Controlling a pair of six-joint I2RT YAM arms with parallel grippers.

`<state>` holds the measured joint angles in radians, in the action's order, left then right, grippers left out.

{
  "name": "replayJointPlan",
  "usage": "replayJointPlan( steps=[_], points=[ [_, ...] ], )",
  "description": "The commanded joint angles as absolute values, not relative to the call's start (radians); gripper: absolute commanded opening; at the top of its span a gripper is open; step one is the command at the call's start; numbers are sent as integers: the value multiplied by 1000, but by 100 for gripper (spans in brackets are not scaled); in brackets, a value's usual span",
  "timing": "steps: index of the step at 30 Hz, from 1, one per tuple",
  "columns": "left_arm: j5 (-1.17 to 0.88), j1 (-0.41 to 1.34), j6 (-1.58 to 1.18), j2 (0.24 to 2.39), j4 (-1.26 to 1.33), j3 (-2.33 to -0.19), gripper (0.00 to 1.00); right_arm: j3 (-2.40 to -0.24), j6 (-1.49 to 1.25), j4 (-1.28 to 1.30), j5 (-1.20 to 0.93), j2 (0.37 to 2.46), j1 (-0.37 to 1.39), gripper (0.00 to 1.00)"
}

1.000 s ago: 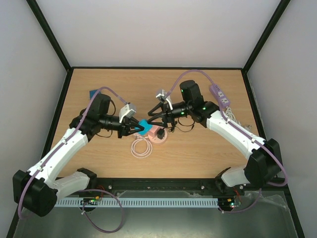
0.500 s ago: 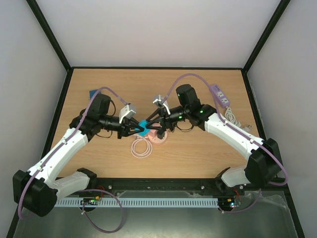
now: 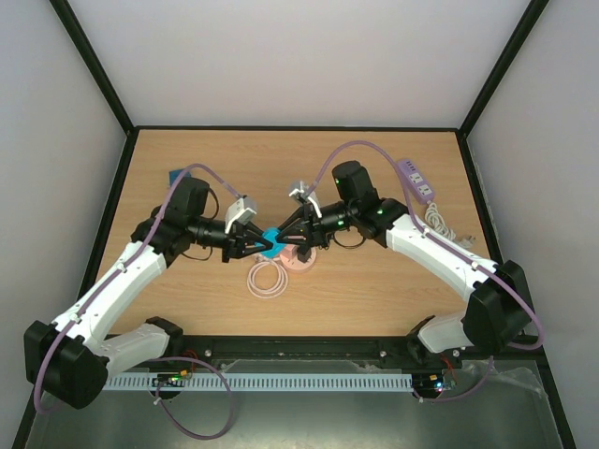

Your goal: Pull the plug off the socket

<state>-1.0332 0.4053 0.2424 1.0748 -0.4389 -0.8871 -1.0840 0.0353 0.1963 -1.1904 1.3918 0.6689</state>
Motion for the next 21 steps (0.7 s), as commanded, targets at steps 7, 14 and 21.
replayJointPlan(
  steps=[7, 14, 21],
  points=[
    [-1033, 380, 239, 1059, -457, -926, 29, -1084, 37, 194, -1193, 1362, 676, 3],
    [-1046, 344, 308, 1072, -583, -974, 37, -1082, 56, 216, -1172, 1347, 674, 2],
    [-1052, 342, 309, 1076, -589, -965, 35, -1086, 53, 215, -1172, 1347, 674, 2]
  ],
)
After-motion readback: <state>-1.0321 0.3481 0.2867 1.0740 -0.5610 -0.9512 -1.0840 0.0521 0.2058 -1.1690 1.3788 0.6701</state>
